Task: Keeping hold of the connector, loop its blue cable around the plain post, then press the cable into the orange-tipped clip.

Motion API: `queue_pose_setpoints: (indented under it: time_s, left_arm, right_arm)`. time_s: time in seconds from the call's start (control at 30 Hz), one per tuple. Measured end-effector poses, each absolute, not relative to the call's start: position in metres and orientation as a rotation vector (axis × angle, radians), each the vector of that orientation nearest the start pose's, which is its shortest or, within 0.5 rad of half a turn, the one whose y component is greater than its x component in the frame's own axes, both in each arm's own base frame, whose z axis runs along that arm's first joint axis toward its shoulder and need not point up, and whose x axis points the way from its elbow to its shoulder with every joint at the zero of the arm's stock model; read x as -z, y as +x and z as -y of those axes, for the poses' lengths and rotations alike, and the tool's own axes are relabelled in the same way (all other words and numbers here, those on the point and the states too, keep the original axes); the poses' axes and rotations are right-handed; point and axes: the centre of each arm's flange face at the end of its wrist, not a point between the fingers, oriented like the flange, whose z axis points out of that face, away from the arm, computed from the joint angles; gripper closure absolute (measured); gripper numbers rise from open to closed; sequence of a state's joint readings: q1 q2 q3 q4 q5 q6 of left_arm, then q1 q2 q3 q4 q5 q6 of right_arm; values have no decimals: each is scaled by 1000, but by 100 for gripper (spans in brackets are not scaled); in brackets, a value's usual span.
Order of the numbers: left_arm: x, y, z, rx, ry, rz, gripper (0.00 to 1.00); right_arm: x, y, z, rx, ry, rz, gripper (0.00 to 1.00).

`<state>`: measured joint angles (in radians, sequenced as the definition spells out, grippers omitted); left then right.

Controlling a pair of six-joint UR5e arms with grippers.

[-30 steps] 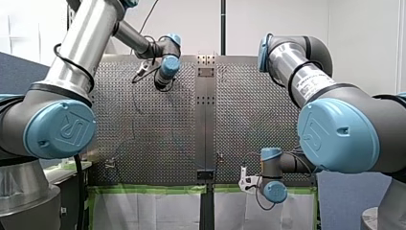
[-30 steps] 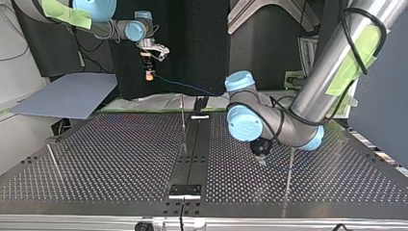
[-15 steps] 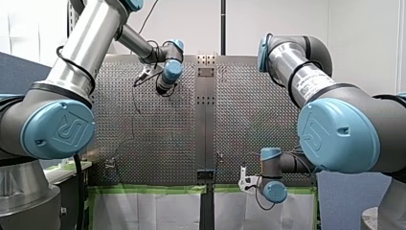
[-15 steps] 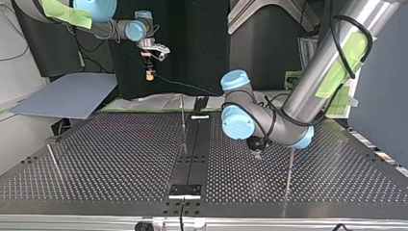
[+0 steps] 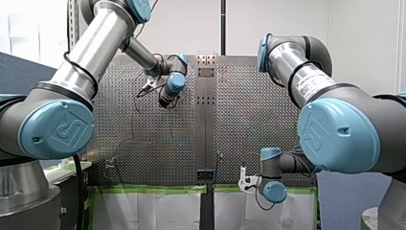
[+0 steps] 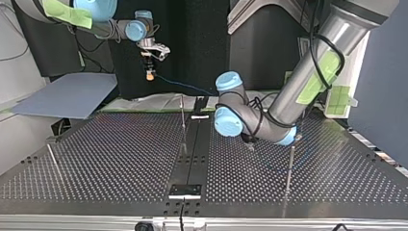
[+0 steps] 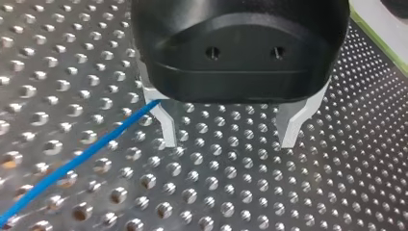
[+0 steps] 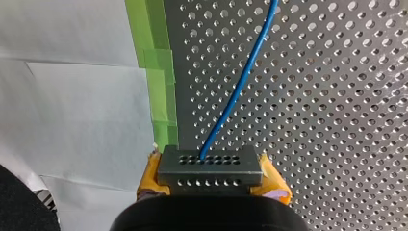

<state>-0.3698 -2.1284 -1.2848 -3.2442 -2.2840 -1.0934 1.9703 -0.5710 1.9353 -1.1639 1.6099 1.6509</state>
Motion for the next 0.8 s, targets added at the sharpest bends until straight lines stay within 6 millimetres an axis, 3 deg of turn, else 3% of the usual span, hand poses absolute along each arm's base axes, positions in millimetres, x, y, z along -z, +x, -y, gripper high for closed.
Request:
queue_pose_setpoints:
  time_s: [0.3,0.57,0.8]
  left_arm:
    - [-290,571,295,-761,338,-1899,0]
    - [-262,574,302,-757,363,-1931,0]
    - [-258,572,302,-758,365,-1952,0]
  right_arm:
    - [109,320,425,-1386,1613,1205,100]
    - [110,320,424,-1385,1615,1205,100]
    - [110,320,424,-1385,1615,1205,100]
